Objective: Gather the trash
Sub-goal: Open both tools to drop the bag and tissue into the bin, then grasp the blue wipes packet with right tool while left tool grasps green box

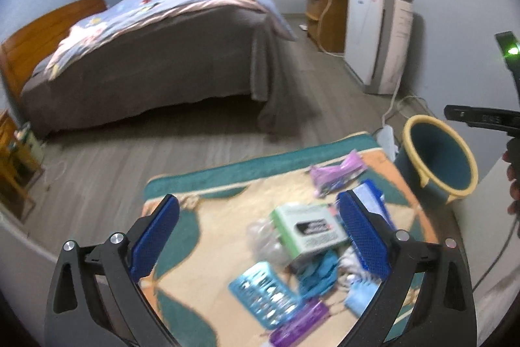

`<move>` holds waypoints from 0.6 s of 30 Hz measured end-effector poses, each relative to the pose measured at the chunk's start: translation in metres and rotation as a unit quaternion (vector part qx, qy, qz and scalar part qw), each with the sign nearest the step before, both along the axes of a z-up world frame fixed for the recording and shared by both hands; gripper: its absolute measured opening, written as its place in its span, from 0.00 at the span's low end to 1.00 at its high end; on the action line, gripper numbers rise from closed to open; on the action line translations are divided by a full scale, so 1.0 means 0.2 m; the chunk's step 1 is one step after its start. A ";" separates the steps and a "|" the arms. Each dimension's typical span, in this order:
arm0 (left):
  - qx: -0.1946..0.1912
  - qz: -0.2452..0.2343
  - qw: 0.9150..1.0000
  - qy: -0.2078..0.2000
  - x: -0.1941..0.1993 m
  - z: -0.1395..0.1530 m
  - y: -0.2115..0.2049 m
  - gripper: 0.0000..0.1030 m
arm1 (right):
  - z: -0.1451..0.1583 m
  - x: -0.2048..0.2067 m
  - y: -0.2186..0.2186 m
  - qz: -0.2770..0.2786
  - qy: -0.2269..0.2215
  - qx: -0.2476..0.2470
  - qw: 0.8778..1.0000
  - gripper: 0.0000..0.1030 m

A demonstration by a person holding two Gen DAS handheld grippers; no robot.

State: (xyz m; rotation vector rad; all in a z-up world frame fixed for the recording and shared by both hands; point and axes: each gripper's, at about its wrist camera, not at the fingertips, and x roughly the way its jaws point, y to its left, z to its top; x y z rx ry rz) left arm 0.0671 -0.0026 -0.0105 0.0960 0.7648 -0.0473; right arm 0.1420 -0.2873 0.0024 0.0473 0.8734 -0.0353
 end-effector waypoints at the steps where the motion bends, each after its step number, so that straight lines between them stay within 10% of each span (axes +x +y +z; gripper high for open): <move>1: 0.000 0.006 1.000 -0.001 -0.01 -0.01 0.02 0.95 | 0.01 -0.02 0.04 0.017 -0.008 0.007 1.000 0.94; 18: -0.002 0.044 0.999 0.019 -0.01 -0.16 0.20 0.95 | -0.18 -0.14 0.36 0.057 0.040 -0.020 0.997 0.94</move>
